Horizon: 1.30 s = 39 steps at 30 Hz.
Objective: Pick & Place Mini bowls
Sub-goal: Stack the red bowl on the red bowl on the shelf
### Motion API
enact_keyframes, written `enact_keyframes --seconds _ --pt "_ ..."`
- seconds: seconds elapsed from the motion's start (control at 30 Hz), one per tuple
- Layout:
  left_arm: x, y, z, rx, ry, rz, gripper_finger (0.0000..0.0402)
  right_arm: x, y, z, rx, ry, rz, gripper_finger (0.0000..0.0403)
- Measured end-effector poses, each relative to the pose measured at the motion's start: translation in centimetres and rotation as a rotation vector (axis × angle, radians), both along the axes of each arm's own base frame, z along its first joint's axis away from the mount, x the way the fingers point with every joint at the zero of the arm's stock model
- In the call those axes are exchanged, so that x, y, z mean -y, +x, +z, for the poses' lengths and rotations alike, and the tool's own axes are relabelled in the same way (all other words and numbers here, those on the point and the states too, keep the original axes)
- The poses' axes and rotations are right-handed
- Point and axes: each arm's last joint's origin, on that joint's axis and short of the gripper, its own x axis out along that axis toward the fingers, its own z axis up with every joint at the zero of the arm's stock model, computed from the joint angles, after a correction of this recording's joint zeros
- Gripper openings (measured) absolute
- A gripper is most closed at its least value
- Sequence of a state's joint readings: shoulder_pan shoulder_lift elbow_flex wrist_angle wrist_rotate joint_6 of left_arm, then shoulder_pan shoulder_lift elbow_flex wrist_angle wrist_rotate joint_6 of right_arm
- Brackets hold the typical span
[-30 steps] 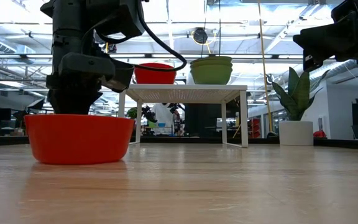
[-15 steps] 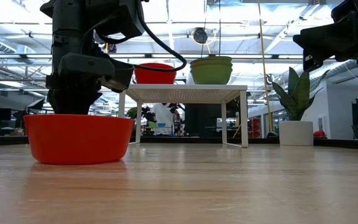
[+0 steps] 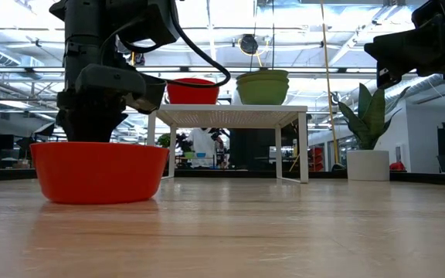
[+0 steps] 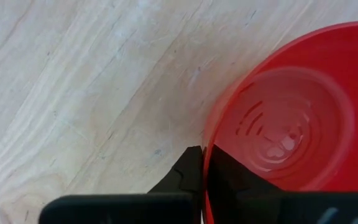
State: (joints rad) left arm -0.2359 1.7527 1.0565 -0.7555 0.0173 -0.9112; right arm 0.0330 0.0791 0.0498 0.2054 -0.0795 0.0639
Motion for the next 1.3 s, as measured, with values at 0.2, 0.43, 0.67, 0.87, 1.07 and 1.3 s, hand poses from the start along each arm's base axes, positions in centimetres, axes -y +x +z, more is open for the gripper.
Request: enact_keyframes --seconds 0.2,0.43,0.67,0.87,1.07,1.3 --pt "-0.02 -0.02 -0.02 -0.001 0.004 0.001 0.0030 0.00 0.00 0.00 0.000 0.000 0.000 0.0073" --pt "-0.07 -0.04 -0.04 0.000 0.022 0.003 0.0049 0.00 0.00 0.00 0.000 0.000 0.000 0.0073" --pt "-0.06 -0.01 -0.04 0.002 0.019 0.003 0.0022 0.00 0.00 0.00 0.000 0.000 0.000 0.0073" --pt "-0.04 0.02 0.01 0.005 0.015 0.003 0.0007 0.00 0.00 0.00 0.000 0.000 0.000 0.0073" --pt "-0.07 -0.03 -0.04 0.000 0.020 0.004 0.0037 0.00 0.00 0.00 0.000 0.000 0.000 0.0073" --pt "-0.07 -0.04 -0.04 0.000 0.021 0.005 0.0050 0.00 0.00 0.00 0.000 0.000 0.000 0.0073"
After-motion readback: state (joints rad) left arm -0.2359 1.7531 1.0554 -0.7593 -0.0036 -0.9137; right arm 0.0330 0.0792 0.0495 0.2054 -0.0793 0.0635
